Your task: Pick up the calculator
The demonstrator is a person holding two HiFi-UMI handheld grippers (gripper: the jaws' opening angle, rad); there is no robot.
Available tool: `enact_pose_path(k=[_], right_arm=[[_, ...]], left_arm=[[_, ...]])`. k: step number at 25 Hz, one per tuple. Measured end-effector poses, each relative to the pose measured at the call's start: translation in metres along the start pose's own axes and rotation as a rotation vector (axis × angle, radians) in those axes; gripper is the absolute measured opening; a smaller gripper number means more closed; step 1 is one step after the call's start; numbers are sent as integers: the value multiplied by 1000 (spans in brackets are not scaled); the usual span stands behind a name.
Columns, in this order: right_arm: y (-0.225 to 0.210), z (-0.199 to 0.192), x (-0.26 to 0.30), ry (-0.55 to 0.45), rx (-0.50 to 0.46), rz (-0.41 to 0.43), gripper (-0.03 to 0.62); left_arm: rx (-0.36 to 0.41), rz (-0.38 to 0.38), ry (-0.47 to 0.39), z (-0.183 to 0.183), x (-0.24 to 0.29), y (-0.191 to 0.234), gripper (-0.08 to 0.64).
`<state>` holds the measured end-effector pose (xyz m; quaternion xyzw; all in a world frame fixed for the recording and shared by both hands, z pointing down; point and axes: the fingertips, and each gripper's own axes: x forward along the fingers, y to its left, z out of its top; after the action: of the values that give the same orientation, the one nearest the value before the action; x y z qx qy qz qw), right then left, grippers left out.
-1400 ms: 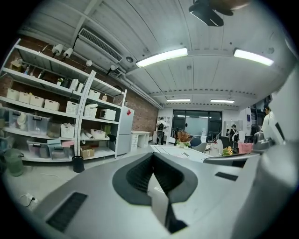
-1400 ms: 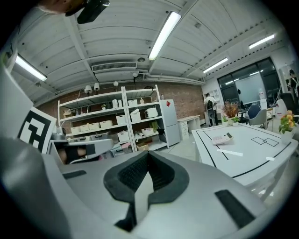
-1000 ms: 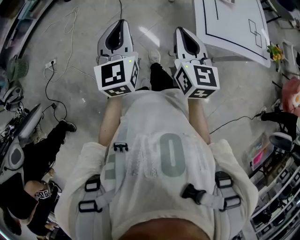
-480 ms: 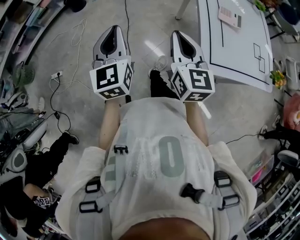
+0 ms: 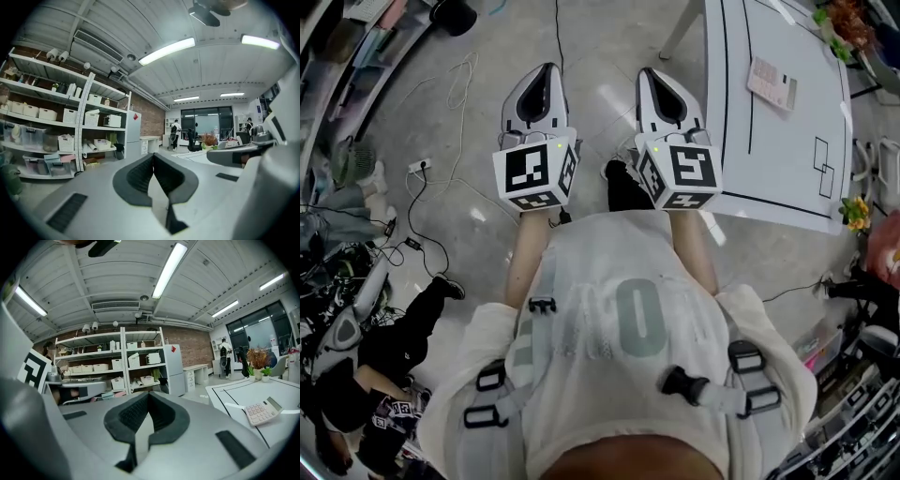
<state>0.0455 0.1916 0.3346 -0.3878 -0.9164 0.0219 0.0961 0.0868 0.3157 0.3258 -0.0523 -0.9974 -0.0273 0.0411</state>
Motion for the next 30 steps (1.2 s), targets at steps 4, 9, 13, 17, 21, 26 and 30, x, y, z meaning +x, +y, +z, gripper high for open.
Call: enact_pose_path(k=[4, 9, 13, 17, 21, 26, 30], right_arm=[[-30, 1, 44, 32, 35, -16, 5], [-89, 1, 85, 81, 99, -82, 5], [-134, 4, 110, 78, 113, -132, 5], [-167, 5, 120, 75, 128, -183, 5], [-194, 11, 119, 58, 136, -252, 5], [-232, 25, 93, 14, 148, -362, 5], [-272, 30, 47, -36, 157, -554, 5]], left_arm=[[23, -34, 23, 7, 56, -1, 21], [7, -85, 60, 1, 129, -16, 21], [-13, -124, 80, -2, 183, -32, 21], [5, -174, 102, -2, 222, -52, 21], [28, -258, 96, 9, 246, -79, 21], [37, -394, 82, 21, 268, -131, 21], [33, -591, 77, 26, 287, -202, 21]])
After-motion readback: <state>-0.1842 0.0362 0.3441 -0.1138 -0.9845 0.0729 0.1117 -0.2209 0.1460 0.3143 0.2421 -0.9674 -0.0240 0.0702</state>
